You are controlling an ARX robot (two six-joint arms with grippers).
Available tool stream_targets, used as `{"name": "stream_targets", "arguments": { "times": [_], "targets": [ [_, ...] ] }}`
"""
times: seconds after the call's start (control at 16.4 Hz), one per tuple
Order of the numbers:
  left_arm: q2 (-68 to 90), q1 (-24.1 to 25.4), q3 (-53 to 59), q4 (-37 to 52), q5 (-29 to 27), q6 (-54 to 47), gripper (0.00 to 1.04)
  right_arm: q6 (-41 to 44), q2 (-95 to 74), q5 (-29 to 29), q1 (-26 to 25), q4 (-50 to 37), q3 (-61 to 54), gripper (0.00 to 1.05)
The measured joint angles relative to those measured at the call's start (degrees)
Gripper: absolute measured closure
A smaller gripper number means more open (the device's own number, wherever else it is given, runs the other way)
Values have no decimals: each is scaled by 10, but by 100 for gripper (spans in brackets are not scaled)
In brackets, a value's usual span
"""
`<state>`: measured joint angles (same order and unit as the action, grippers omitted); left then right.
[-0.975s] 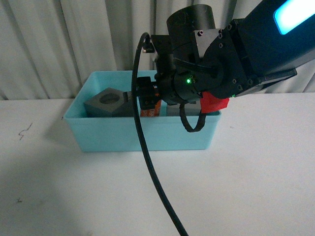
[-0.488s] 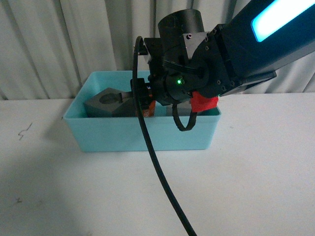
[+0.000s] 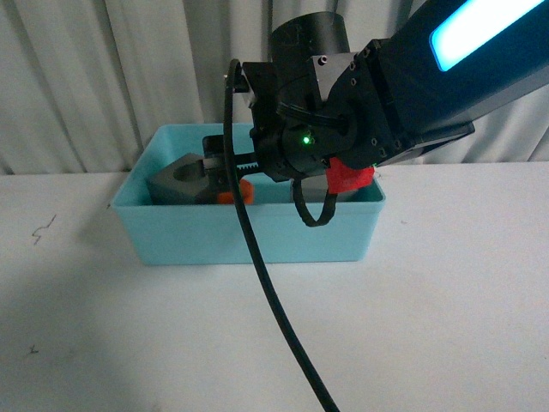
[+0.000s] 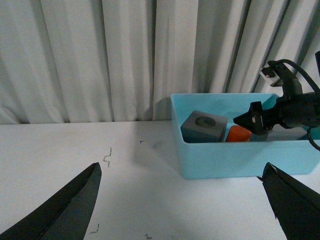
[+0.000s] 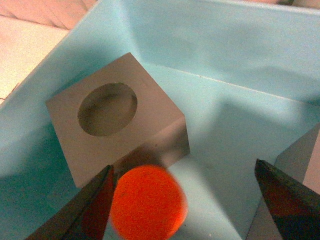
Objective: Place gray and orange parts in blue box
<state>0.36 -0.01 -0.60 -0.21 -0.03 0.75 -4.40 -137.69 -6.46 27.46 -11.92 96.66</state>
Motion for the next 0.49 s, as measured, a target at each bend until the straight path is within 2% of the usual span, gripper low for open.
{"name": "stream_targets", "arguments": {
  "times": [0.06,0.37,0.49],
  "targets": [
    [0,0,0,0,0,0,7,0,1,0,0,-13,-6,8],
    [0,0,0,0,0,0,7,2,60,-7,-1,-58,-68,6],
    [0,0,0,0,0,0,7,13,159,-14,-6,-103,-121,6]
  ]
}}
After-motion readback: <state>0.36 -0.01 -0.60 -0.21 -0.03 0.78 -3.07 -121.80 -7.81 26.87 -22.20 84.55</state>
